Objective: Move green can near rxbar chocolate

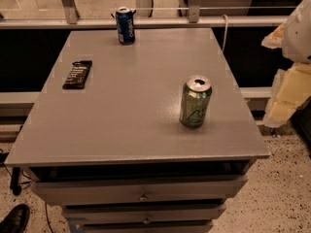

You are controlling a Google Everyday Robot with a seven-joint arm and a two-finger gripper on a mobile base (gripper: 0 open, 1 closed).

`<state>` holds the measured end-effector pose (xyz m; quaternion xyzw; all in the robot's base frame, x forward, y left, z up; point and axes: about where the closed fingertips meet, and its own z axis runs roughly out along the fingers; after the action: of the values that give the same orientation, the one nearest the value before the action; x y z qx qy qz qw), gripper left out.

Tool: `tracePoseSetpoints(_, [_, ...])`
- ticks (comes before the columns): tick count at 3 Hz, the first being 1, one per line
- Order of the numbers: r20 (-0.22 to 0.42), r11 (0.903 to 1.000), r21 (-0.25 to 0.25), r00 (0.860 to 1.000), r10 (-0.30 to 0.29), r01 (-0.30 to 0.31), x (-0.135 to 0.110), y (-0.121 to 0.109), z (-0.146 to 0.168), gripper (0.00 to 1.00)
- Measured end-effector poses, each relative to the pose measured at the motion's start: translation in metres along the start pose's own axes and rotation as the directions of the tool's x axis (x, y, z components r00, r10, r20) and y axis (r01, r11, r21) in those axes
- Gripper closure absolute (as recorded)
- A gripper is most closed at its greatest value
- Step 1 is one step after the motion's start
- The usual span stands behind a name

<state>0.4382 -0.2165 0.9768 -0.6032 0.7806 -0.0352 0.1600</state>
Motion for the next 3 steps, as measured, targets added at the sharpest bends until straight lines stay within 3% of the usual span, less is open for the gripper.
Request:
tracePoseSetpoints(1, [0.000,1.0000,0.000,1.000,0.000,0.000,0.000,0.000,0.000,0.00])
tracePoseSetpoints(2, [0.040,1.0000,0.008,0.999,0.005,-0.005,-0.002,-0.004,0.004,0.00])
tracePoseSetpoints(3, [0.133,0.9996,-0.004,0.991,0.028,-0.028,-0.004,-0.008,0.023,0.00])
